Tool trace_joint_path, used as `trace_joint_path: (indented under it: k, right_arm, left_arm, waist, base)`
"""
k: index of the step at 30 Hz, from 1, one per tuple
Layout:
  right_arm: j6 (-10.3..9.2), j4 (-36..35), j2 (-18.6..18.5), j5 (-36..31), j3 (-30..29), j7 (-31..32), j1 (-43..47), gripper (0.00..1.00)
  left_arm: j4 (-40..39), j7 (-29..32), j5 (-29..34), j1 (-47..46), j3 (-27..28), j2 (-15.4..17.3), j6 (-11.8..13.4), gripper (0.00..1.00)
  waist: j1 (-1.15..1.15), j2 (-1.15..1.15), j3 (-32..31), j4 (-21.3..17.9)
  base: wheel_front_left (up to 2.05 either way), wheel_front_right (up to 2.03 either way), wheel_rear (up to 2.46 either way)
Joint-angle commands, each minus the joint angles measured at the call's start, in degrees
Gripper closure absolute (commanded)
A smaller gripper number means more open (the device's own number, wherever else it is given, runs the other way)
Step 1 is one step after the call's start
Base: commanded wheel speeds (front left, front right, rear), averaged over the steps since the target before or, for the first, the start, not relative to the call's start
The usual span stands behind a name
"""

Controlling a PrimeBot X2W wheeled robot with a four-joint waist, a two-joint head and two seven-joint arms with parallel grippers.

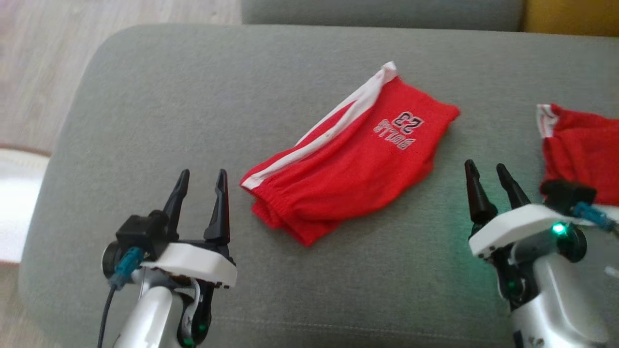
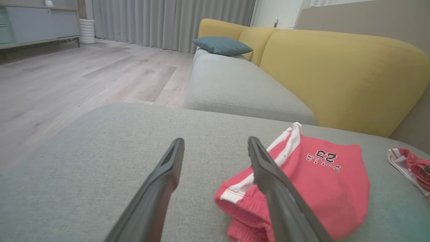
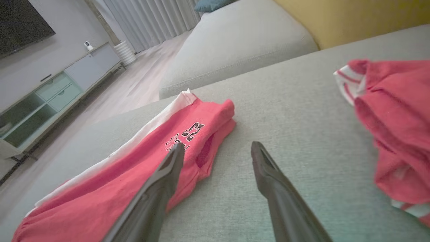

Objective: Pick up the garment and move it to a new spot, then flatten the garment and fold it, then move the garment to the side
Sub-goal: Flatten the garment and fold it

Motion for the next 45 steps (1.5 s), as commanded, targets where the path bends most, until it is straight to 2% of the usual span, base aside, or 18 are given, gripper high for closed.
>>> trace_joint_path:
  k: [1, 9, 12, 19, 25, 37, 38, 39, 40, 45]
  right_arm:
    - [0.37, -1.9, 0.3, 2.2, 0.4, 1.2, -3.6, 0.00]
    - [0.37, 3.0, 0.3, 10.7, -3.0, 8.6, -8.0, 0.00]
    - [0.37, 6.1, 0.3, 11.6, -5.3, 10.0, -10.5, 0.00]
    - [0.37, 14.2, 0.3, 8.6, -11.2, 13.7, -16.5, 0.00]
    - [0.37, 19.4, 0.3, 3.6, -15.8, 15.3, -20.9, 0.00]
    - [0.37, 29.5, 0.3, -4.5, -22.7, 18.8, -31.0, 0.00]
    - [0.37, 29.9, 0.3, -4.6, -22.4, 19.1, -31.8, 0.06]
    - [0.37, 30.2, 0.3, -4.4, -22.0, 19.2, -32.6, 0.64]
    - [0.37, 30.3, 0.3, -4.3, -21.4, 19.1, -33.2, 1.00]
    - [0.37, 28.4, 0.3, -1.4, -20.2, 15.8, -33.8, 1.00]
  left_arm:
    - [-2.0, -0.7, 0.5, -3.0, 2.6, 0.0, -0.4, 0.00]
    - [-1.2, -0.7, 1.6, -3.4, 2.6, -1.0, -1.9, 0.00]
    - [-1.2, -0.7, 1.9, -4.1, 2.7, -1.3, -2.1, 0.00]
    - [-1.7, -0.7, 2.1, -5.6, 3.1, -1.7, -2.6, 0.00]
    - [-2.0, -0.7, 1.9, -6.6, 3.1, -1.9, -2.9, 0.00]
    - [-3.0, -0.7, -0.3, -8.4, 1.8, -2.0, -1.9, 0.00]
    - [-3.1, -0.7, -0.4, -8.4, 1.9, -2.0, -1.8, 0.00]
    - [-3.1, -0.7, -0.4, -8.4, 1.9, -2.0, -1.7, 0.00]
    - [-3.0, -0.7, -0.4, -8.4, 2.0, -2.0, -1.6, 0.00]
    - [-2.9, -0.7, -0.6, -8.6, 2.1, -2.0, -1.5, 0.00]
  waist:
    - [0.00, 0.00, 1.6, 2.1]
    - [0.00, 0.00, 3.5, 5.8]
    - [0.00, 0.00, 4.3, 7.3]
    - [0.00, 0.00, 6.5, 10.2]
    - [0.00, 0.00, 8.6, 12.1]
    - [0.00, 0.00, 11.5, 14.6]
    - [0.00, 0.00, 11.6, 14.5]
    - [0.00, 0.00, 11.7, 14.3]
    - [0.00, 0.00, 11.7, 14.1]
    - [0.00, 0.00, 11.3, 12.0]
  base:
    - [0.00, 0.00, 0.00]
    - [0.00, 0.00, 0.00]
    - [0.00, 0.00, 0.00]
    - [0.00, 0.00, 0.00]
    - [0.00, 0.00, 0.00]
    - [0.00, 0.00, 0.00]
    - [0.00, 0.00, 0.00]
    - [0.00, 0.00, 0.00]
    - [0.00, 0.00, 0.00]
    - [0.00, 0.00, 0.00]
